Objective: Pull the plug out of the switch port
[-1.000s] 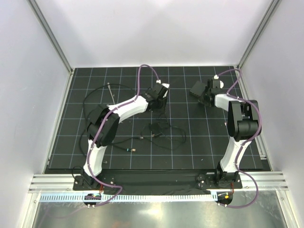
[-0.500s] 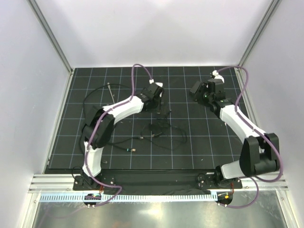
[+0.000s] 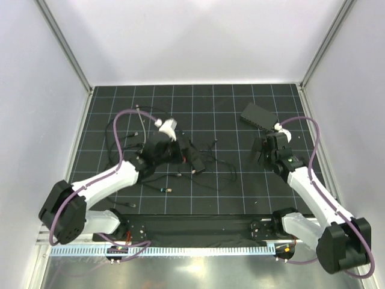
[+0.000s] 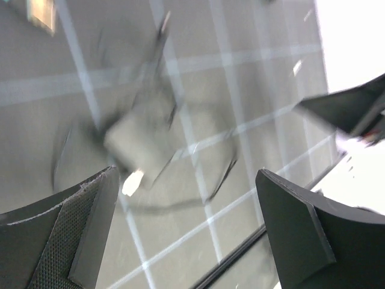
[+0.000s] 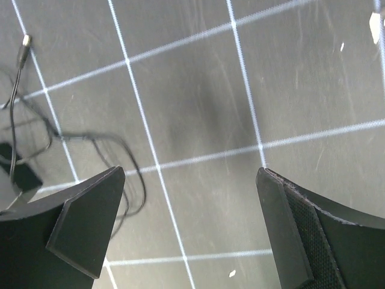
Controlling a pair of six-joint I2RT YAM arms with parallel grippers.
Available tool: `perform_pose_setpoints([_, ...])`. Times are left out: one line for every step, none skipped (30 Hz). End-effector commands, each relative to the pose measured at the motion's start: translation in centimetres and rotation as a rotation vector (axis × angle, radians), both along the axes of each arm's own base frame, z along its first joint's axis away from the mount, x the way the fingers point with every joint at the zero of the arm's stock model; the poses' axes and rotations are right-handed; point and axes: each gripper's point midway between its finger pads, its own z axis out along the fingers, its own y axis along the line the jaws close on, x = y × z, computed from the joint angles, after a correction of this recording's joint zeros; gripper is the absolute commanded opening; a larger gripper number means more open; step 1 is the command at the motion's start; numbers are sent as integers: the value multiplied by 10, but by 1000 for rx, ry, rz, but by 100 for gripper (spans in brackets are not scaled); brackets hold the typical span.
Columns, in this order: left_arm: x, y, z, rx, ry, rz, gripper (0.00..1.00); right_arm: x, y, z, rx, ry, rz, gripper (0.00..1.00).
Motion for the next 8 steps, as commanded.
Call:
perform_pose_setpoints([-20,-6,-7,-168,44,-17,100,-9,11,12,77,-27,-2,100])
perform_pose_setpoints([-24,-3,0,-190,26,-14,100,-10,12,13,88,-30,-1,100])
perform_pose_setpoints([-31,2,-11,-192,37,-13,100,-12,20,13,120,-27,34,100])
perform_pose_setpoints([-34,4,-9,-215,33,-8,100,-10,25,10,139,-35,59,100])
perform_pose_setpoints([-38,8,0,-247,9,-7,100,-9,30,6,154,-26,78,100])
perform_pose_setpoints([-41,6,15,-306,-38,-35,100,-11,40,5,191,-11,118,100])
perform_pose_setpoints([-50,9,8,-336,-25,-41,100,-12,58,6,271,-17,192,100])
perform_pose_setpoints([-58,10,27,-404,-76,-69,100,-14,73,12,340,-37,256,100])
